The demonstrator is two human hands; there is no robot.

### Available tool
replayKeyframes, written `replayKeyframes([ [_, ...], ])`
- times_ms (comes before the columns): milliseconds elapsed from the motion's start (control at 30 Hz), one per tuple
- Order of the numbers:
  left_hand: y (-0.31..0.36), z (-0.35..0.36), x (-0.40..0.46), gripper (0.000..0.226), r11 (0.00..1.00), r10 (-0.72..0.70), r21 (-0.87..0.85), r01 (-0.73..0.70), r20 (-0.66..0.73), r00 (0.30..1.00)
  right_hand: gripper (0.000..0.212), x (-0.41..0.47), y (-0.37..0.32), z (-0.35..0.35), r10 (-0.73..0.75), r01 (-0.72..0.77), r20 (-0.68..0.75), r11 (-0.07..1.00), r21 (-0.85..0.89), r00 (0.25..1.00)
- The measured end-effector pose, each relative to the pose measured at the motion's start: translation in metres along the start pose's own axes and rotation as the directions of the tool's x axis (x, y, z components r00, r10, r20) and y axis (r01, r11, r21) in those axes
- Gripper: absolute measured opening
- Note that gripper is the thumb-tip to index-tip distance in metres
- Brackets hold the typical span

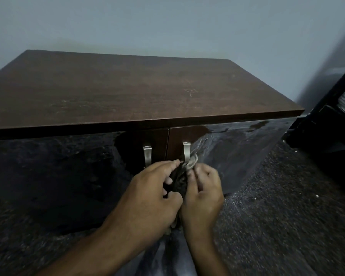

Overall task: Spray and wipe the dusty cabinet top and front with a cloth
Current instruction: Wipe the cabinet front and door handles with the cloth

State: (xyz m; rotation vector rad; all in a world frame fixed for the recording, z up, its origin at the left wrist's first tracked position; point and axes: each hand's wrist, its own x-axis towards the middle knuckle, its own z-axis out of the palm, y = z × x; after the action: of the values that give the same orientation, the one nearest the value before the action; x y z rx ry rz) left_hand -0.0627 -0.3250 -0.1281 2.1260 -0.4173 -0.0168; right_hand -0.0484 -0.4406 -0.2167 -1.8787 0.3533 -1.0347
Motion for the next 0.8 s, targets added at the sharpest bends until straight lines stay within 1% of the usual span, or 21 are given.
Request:
replayKeyframes([
  [33,-0.001,0.000,0.000,0.062,1.000,0.008,0.004,-0.008,0.000,1.000,0.016,0.007,-0.006,-0.001,0.088,-0.089,0.025,0.995,0.052,0.996],
  [100,-0.002,0.001,0.001,0.061,0.999,0.031,0.031,-0.031,0.005,0.999,0.018,0.019,-0.016,-0.004,0.238,-0.260,0.140,0.951,0.169,0.961],
  [167,-0.002,0.003,0.002,0.061,0.996,0.066,0.063,-0.067,0.020,0.998,0.019,0.023,-0.023,-0.007,0.332,-0.397,0.275,0.888,0.233,0.902],
  [200,-0.002,0.004,0.002,0.061,0.994,0.077,0.070,-0.079,0.028,0.997,0.019,0.022,-0.024,-0.008,0.354,-0.436,0.329,0.872,0.223,0.875],
  [233,-0.002,0.005,0.003,0.060,0.993,0.089,0.075,-0.091,0.032,0.996,0.020,0.022,-0.024,-0.010,0.355,-0.447,0.369,0.872,0.199,0.859],
  [333,0.001,0.009,0.006,0.060,0.989,0.122,0.085,-0.124,0.030,0.992,0.022,0.032,-0.018,-0.016,0.312,-0.402,0.444,0.908,0.122,0.840],
  [433,0.003,0.012,0.008,0.062,0.986,0.135,0.094,-0.136,0.022,0.991,0.021,0.046,-0.015,-0.024,0.254,-0.327,0.462,0.941,0.083,0.850],
  [467,0.002,0.013,0.008,0.062,0.986,0.135,0.097,-0.137,0.021,0.991,0.020,0.047,-0.015,-0.026,0.257,-0.321,0.469,0.945,0.060,0.845],
  [500,0.001,0.013,0.009,0.062,0.986,0.134,0.097,-0.136,0.018,0.991,0.020,0.047,-0.016,-0.026,0.280,-0.341,0.492,0.939,0.036,0.824],
  [600,0.000,0.013,0.009,0.064,0.986,0.132,0.099,-0.133,0.018,0.991,0.024,0.052,-0.021,-0.029,0.379,-0.432,0.584,0.900,-0.053,0.718],
  [633,0.000,0.012,0.009,0.064,0.986,0.131,0.098,-0.132,0.018,0.991,0.024,0.057,-0.024,-0.030,0.375,-0.430,0.594,0.901,-0.054,0.712],
  [667,-0.001,0.012,0.009,0.064,0.988,0.126,0.093,-0.127,0.016,0.992,0.024,0.062,-0.027,-0.031,0.360,-0.415,0.582,0.909,-0.043,0.729],
  [733,-0.001,0.012,0.011,0.063,0.990,0.114,0.083,-0.115,0.011,0.993,0.023,0.065,-0.031,-0.030,0.325,-0.371,0.514,0.929,-0.015,0.794],
  [800,0.000,0.013,0.012,0.063,0.990,0.110,0.090,-0.111,0.011,0.994,0.021,0.057,-0.030,-0.028,0.312,-0.345,0.453,0.938,-0.009,0.835],
])
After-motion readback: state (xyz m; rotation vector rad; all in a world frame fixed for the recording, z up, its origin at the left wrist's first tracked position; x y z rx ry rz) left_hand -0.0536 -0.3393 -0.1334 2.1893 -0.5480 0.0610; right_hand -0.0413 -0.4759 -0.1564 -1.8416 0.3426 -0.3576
